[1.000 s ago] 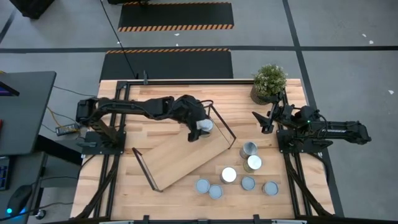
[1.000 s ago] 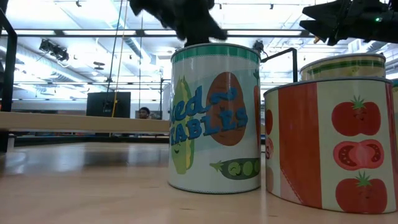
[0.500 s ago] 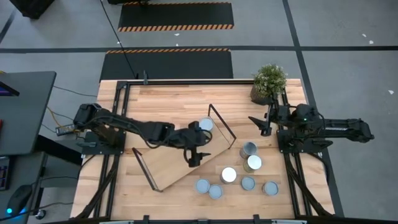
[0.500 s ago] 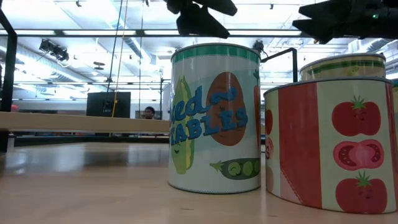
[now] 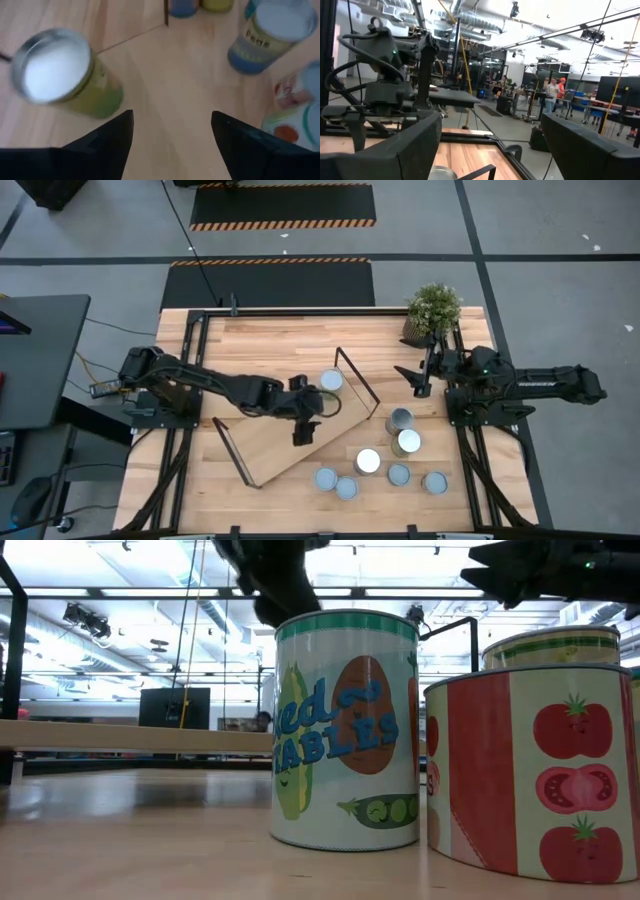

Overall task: Pick and place cans onto a shelf
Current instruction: Put the top left big can on the shelf

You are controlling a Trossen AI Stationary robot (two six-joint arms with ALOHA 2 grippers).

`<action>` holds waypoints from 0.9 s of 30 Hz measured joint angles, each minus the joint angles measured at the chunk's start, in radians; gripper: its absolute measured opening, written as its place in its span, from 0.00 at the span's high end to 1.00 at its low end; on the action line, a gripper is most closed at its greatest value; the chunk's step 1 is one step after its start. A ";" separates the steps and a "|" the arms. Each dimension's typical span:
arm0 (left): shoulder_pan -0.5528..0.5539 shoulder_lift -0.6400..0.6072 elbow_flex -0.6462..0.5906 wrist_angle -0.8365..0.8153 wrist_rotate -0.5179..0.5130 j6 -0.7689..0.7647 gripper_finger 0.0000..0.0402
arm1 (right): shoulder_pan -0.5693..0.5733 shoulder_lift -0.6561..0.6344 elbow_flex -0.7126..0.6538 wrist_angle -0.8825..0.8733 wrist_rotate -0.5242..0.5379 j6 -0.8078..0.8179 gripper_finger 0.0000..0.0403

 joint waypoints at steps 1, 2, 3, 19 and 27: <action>0.003 0.014 0.000 0.020 0.021 0.000 0.33 | 0.000 0.000 0.000 0.000 0.000 -0.002 0.13; 0.004 0.029 0.000 0.046 0.041 0.003 0.34 | 0.000 0.000 0.000 -0.001 0.000 -0.002 0.13; 0.002 0.045 0.000 0.062 0.054 0.006 0.35 | 0.000 0.000 0.000 -0.001 0.000 -0.002 0.13; 0.026 0.162 0.048 0.080 -0.086 0.062 0.45 | 0.000 0.014 -0.002 0.012 0.001 -0.002 0.13; 0.059 0.191 0.047 0.045 -0.136 0.071 0.48 | 0.000 0.025 -0.002 0.020 0.006 -0.005 0.13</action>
